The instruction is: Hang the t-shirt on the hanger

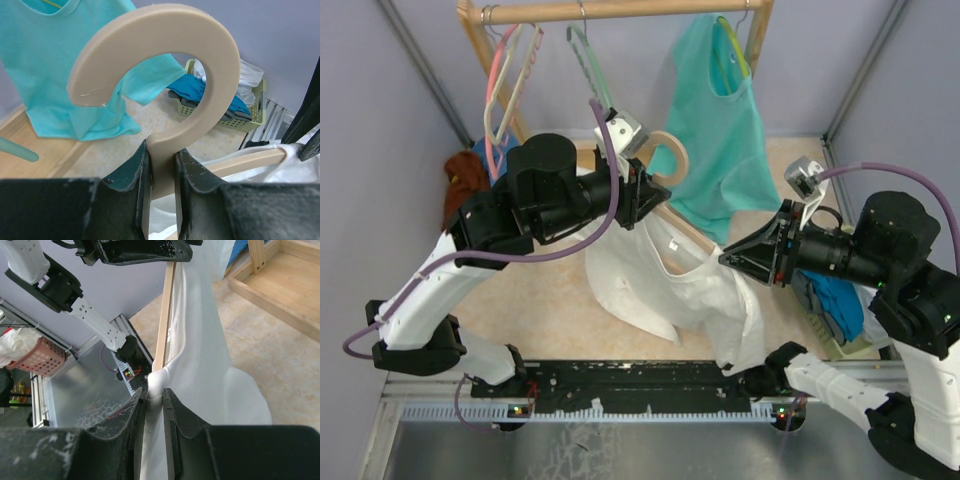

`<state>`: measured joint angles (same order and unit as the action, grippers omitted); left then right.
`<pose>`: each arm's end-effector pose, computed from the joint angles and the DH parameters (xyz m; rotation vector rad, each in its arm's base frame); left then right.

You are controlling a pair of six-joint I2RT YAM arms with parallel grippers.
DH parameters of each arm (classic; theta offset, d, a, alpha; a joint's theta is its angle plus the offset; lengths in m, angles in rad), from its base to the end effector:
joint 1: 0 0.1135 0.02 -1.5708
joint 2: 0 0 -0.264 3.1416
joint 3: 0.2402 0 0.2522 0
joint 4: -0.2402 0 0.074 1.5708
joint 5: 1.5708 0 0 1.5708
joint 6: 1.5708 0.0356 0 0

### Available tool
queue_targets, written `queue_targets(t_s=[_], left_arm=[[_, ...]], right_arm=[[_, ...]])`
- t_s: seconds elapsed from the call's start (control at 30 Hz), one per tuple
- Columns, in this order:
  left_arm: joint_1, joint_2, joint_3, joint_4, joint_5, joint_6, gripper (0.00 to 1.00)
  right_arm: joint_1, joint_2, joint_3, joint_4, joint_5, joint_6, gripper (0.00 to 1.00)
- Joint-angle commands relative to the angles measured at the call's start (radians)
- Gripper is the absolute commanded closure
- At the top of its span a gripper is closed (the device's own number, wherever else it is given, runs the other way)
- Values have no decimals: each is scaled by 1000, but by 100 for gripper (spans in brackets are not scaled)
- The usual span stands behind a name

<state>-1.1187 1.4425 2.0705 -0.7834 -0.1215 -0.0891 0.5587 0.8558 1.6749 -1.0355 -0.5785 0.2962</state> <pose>0.1162 -0.2295 0.5509 0.7991 1.6016 -0.7789 0.0505 0.0545 0.5105 -0.6785 1.7697 1.1136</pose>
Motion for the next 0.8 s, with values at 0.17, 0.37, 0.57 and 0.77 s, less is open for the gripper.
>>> queue_targets(t_s=[0.17, 0.37, 0.57, 0.77], left_arm=[[2, -2, 0, 88, 24, -5, 94], [2, -8, -12, 90, 23, -5, 94], [2, -8, -15, 89, 19, -2, 94], [2, -7, -18, 91, 19, -2, 94]], right_arm=[[-3, 12, 9, 44, 18, -12, 99], [-2, 6, 9, 70, 27, -11, 81], [-2, -1, -7, 95, 16, -1, 78], [-3, -1, -5, 99, 20, 1, 89]])
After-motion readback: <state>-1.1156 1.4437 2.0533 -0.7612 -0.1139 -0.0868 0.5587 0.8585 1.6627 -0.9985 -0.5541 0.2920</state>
